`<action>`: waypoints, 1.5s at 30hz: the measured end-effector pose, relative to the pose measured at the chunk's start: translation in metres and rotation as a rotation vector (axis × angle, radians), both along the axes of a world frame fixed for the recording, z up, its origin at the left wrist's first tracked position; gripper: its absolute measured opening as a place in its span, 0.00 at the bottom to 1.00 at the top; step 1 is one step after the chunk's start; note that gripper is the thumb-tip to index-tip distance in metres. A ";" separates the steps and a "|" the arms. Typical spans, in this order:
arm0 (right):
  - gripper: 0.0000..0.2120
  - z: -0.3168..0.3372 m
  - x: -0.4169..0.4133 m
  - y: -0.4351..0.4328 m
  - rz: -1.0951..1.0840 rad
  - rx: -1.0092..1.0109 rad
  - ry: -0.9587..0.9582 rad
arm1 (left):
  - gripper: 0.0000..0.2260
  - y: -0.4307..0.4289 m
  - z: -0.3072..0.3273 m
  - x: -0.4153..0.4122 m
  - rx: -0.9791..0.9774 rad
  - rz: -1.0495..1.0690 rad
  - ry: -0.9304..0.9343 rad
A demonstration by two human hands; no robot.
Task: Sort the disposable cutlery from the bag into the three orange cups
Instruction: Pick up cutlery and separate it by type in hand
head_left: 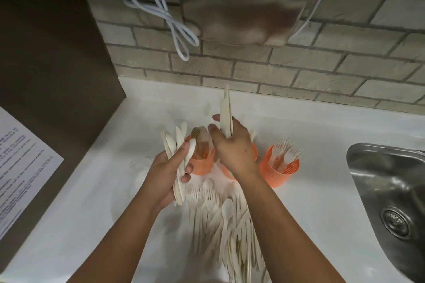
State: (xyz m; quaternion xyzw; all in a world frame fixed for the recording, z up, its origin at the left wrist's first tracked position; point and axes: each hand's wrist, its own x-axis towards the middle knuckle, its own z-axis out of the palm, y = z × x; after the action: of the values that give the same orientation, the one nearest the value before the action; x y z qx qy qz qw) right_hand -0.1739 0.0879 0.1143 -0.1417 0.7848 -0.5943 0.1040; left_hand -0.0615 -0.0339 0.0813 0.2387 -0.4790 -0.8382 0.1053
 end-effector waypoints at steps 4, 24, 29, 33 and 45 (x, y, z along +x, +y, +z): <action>0.10 0.006 0.003 0.012 0.061 -0.163 -0.141 | 0.10 0.006 0.005 -0.006 0.045 -0.089 0.027; 0.11 -0.022 0.017 0.078 0.208 -0.358 -0.268 | 0.16 0.050 0.016 -0.020 0.203 -0.410 -0.004; 0.10 -0.019 0.018 0.082 0.261 -0.377 -0.231 | 0.25 0.046 0.010 -0.021 0.419 -0.439 -0.026; 0.05 -0.016 0.012 0.082 0.152 -0.276 -0.070 | 0.15 0.049 0.016 -0.020 0.223 -0.435 -0.081; 0.09 0.002 -0.061 0.104 -0.245 0.264 0.414 | 0.08 0.041 -0.009 -0.021 -0.336 -0.164 -0.191</action>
State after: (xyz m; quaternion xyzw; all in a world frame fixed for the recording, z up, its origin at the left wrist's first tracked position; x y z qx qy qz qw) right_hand -0.2348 0.1916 0.1159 -0.1494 0.8713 -0.4535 -0.1135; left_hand -0.0828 0.0076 0.0725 0.2560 -0.6378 -0.7258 0.0291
